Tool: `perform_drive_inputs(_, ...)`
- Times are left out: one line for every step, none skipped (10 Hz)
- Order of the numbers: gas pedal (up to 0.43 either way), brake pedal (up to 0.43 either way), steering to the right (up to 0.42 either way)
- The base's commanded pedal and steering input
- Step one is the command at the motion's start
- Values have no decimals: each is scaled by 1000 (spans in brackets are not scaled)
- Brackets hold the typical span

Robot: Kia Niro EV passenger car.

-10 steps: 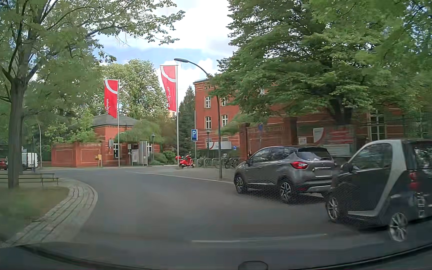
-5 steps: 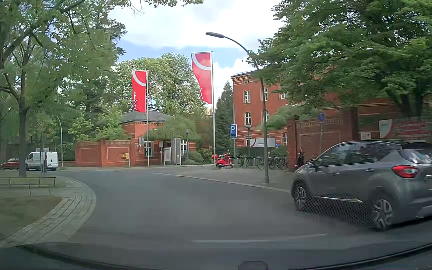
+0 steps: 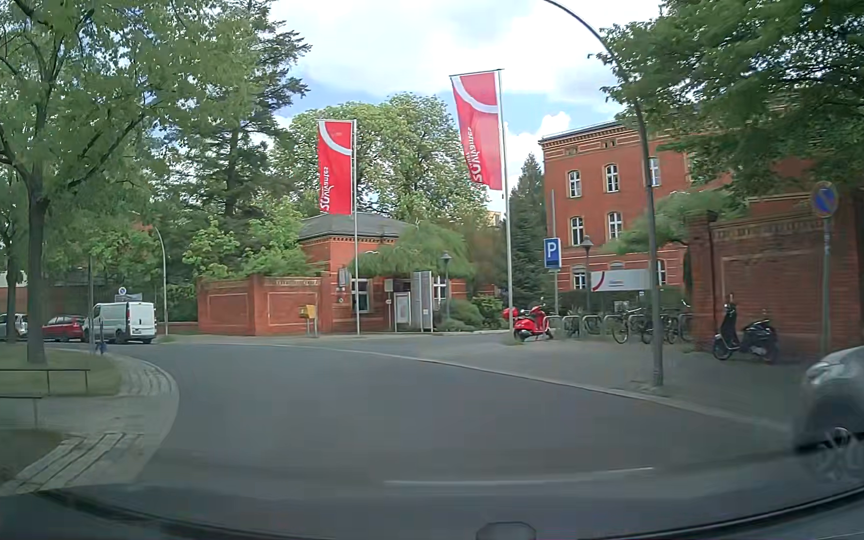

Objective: Follow the waypoints while adhering to traffic rules and regulations

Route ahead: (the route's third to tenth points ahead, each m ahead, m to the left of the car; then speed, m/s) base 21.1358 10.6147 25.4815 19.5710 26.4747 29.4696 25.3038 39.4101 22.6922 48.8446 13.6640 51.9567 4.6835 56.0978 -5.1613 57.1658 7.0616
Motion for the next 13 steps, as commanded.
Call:
perform_drive_inputs(390, 18, -185)
perform_drive_inputs(390, 18, -185)
perform_drive_inputs(390, 18, -185)
perform_drive_inputs(390, 18, -184)
perform_drive_inputs(390, 18, -184)
perform_drive_inputs(390, 18, -181)
perform_drive_inputs(390, 18, -177)
perform_drive_inputs(398, 18, -177)
perform_drive_inputs(398, 18, -176)
perform_drive_inputs(398, 18, -175)
perform_drive_inputs(398, 18, -169)
perform_drive_inputs(398, 18, -152)
perform_drive_inputs(398, 18, -148)
